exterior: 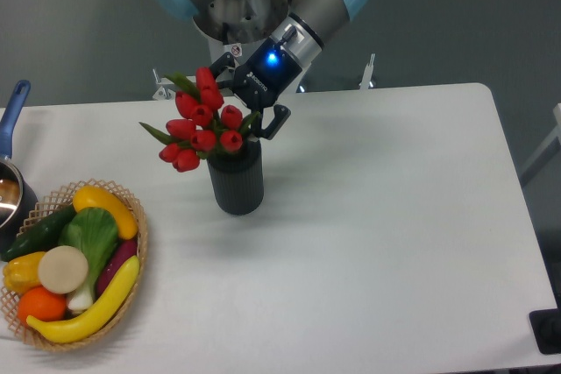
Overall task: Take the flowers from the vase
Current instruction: 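Lower the gripper around the tulip stems just above the vase rim, then close the gripper on the tulip stems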
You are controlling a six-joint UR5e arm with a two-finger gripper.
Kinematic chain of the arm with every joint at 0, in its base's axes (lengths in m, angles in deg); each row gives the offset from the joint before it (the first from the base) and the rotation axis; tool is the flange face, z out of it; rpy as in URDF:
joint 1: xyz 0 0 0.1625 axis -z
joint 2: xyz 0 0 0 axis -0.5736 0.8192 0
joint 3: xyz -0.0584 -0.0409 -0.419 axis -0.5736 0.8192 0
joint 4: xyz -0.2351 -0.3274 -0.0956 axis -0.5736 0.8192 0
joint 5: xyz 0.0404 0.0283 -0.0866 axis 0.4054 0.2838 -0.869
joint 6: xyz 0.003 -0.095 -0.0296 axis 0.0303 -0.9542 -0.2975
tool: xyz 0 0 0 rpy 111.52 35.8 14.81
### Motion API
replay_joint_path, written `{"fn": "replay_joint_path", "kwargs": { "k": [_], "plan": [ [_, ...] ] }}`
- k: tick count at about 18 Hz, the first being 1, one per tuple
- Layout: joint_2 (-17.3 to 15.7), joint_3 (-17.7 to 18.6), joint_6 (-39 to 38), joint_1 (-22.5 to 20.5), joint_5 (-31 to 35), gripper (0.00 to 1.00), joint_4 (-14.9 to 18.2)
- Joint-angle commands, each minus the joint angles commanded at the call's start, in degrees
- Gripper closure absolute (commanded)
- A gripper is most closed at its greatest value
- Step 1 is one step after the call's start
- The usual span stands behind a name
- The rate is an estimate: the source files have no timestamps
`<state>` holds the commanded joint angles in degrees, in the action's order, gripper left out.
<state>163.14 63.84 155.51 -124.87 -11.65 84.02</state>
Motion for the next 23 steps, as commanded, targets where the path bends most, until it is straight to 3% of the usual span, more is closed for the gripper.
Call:
{"fn": "replay_joint_path", "kwargs": {
  "k": [5,7,17,23],
  "plan": [
    [0.4,-0.9,0.2,0.0,0.1,0.66,-0.1],
    [0.4,-1.1,0.2,-0.2,0.1,0.81,0.0],
    [-0.4,-2.7,-0.9,-1.1,0.2,0.85,0.4],
    [-2.9,-3.8,-4.6,-1.5,-0.1,0.85,1.0]
  ]
}}
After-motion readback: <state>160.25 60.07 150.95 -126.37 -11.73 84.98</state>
